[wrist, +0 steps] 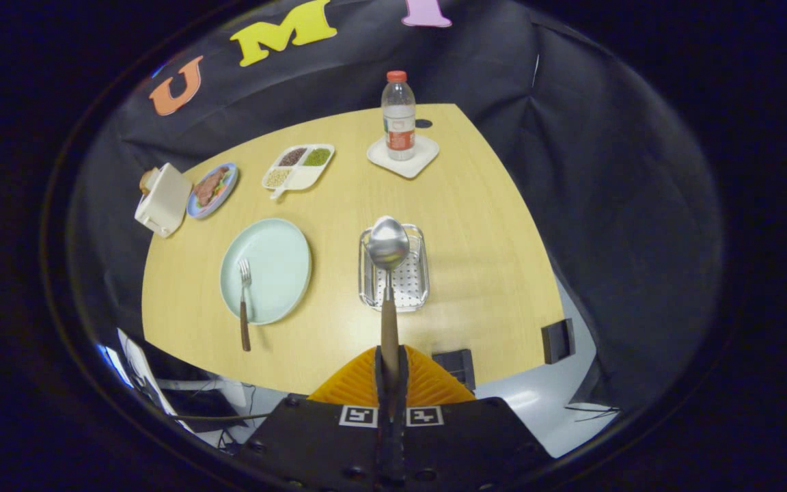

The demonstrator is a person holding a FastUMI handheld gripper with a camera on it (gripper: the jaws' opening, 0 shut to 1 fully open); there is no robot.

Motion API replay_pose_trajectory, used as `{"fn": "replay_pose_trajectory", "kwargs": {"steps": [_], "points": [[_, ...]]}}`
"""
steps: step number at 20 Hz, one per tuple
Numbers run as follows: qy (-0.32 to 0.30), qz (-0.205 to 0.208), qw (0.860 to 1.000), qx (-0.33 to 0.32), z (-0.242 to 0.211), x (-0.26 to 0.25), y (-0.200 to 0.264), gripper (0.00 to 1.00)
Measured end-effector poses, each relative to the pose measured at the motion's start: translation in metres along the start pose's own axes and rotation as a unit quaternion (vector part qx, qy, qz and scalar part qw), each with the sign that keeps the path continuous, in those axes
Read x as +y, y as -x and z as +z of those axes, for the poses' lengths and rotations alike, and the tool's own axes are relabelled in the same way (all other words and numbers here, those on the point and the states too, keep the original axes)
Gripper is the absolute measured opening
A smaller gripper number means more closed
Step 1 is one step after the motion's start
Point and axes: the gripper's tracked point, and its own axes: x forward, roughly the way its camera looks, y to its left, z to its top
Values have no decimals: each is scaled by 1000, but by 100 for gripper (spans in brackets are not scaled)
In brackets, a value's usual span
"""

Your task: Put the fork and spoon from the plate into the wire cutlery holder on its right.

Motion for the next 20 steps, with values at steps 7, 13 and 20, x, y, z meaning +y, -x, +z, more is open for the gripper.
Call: {"fn": "replay_pose_trajectory", "kwargs": {"steps": [7, 13, 20], "points": [[-42, 1, 999, 10, 5, -3, -10, 1], [-59, 13, 998, -29, 30, 2, 0, 15], [-47, 18, 996, -72, 36, 31, 18, 90]]}}
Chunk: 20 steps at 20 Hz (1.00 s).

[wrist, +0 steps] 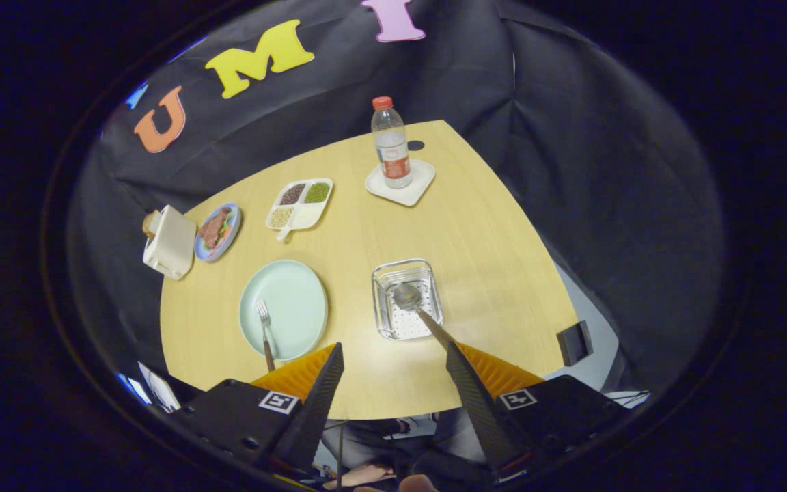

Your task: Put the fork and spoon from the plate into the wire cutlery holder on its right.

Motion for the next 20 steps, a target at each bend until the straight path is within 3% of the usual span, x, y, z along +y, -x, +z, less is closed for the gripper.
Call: {"fn": "replay_pose_trajectory", "kwargs": {"steps": [7, 12, 20], "points": [[78, 37, 996, 12, -41, 99, -5, 95], [136, 51, 989, 37, -77, 159, -37, 95], [159, 31, 982, 100, -126, 181, -102, 95]]}}
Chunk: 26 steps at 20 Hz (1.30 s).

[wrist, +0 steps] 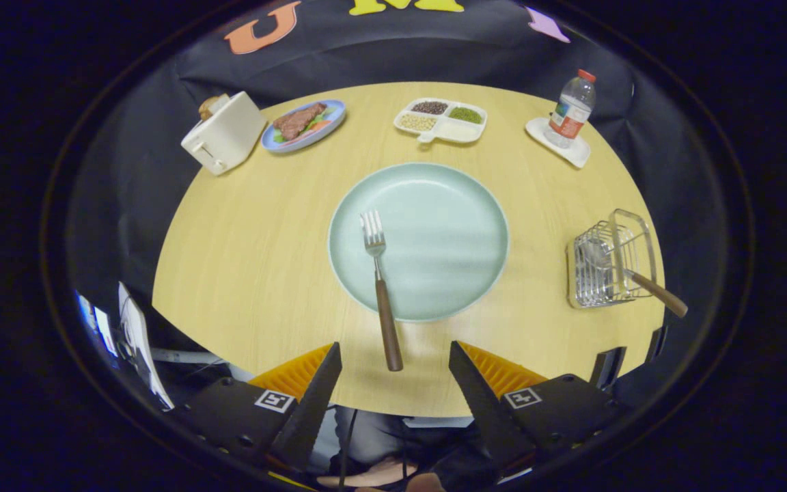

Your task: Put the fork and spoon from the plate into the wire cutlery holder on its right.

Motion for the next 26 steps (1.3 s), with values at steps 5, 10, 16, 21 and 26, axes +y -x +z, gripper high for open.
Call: {"fn": "replay_pose_trajectory", "kwargs": {"steps": [5, 10, 16, 21, 26], "points": [[-7, -5, 1000, 28, -3, 2, -33, 81], [-10, -6, 999, 53, -5, 1, -50, 38], [7, -12, 999, 51, -5, 1, -46, 6], [19, 4, 999, 31, -2, -2, -24, 0], [10, 16, 1000, -4, 5, -22, 35, 0]]}}
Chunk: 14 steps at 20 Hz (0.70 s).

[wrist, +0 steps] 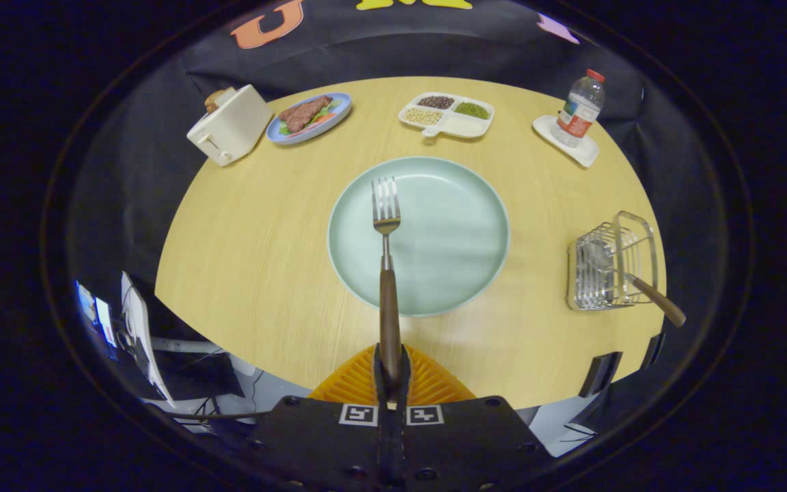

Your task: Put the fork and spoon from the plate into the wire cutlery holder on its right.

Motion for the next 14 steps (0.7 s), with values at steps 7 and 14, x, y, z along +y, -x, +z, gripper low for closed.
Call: {"fn": "replay_pose_trajectory", "kwargs": {"steps": [7, 14], "points": [[-56, -58, 995, -51, 11, -103, 85, 0], [-111, -88, 990, -22, -8, -175, 96, 0]]}}
